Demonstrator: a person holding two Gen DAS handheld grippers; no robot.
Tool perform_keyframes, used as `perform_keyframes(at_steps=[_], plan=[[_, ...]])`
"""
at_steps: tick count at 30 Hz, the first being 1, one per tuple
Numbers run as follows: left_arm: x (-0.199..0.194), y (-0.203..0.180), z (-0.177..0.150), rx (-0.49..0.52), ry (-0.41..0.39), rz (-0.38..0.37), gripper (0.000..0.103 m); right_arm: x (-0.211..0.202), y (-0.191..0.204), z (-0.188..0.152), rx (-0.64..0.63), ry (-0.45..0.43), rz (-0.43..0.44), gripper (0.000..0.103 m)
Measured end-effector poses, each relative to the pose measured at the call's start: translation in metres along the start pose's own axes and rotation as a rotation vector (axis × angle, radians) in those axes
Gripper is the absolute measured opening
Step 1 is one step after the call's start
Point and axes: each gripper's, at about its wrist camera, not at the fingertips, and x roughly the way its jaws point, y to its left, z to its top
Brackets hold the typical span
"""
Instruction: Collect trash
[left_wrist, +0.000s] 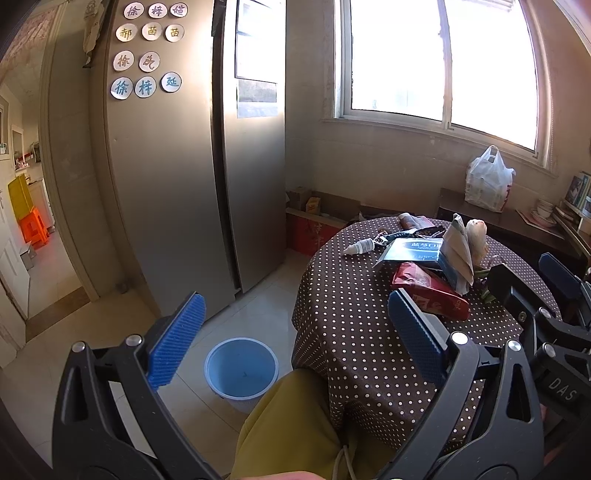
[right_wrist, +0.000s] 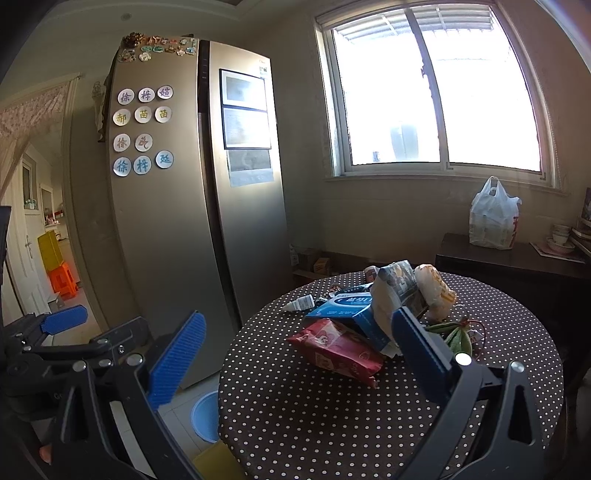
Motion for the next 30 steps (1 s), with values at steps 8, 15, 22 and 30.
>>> perform_keyframes(at_steps=[8,15,22,30], plan=[[0.0,-0.001,0.0,0.002,0.004,0.002,0.097,0.0,-0.001,0.0,0.007,0.004,0.007,0.099],[0.002,-0.001,0.001,0.003,0.008,0.003,0.097,0.0,-0.002,0.0,0.008,0.004,0.005,0.099],[0.004,-0.003,0.001,0.006,0.014,0.0,0.097,0.0,-0.002,0.0,0.01,0.005,0.006,0.099],[0.012,-0.005,-0.001,0.008,0.036,-0.013,0.097,0.005,-0.005,-0.004,0.02,0.023,0.003,0.099]])
